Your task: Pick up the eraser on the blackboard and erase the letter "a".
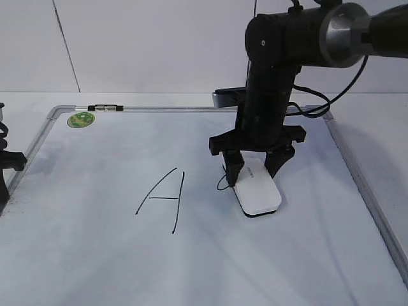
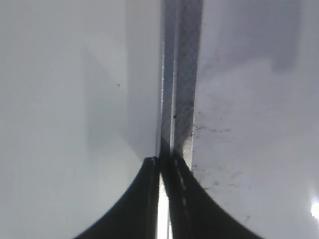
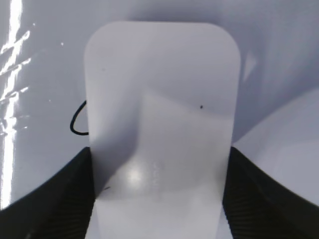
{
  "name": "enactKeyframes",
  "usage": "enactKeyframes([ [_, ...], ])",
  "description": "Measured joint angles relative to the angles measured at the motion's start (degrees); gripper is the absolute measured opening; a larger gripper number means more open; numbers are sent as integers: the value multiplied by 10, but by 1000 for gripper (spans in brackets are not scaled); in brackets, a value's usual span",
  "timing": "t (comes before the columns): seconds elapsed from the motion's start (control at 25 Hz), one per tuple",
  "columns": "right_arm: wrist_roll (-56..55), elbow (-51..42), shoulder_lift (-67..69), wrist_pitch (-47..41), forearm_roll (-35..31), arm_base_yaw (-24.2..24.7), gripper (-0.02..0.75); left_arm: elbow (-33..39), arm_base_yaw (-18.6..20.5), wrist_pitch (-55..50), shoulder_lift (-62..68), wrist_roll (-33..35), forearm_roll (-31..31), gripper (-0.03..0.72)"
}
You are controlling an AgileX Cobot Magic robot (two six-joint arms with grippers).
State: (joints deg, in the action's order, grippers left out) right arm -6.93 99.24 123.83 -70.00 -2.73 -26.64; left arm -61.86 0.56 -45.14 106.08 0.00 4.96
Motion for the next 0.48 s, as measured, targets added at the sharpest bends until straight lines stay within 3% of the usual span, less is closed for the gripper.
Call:
enactKeyframes([
  [0.48,-1,5,3,-4,16,-21,535,0,0,0,0,0,0,14],
])
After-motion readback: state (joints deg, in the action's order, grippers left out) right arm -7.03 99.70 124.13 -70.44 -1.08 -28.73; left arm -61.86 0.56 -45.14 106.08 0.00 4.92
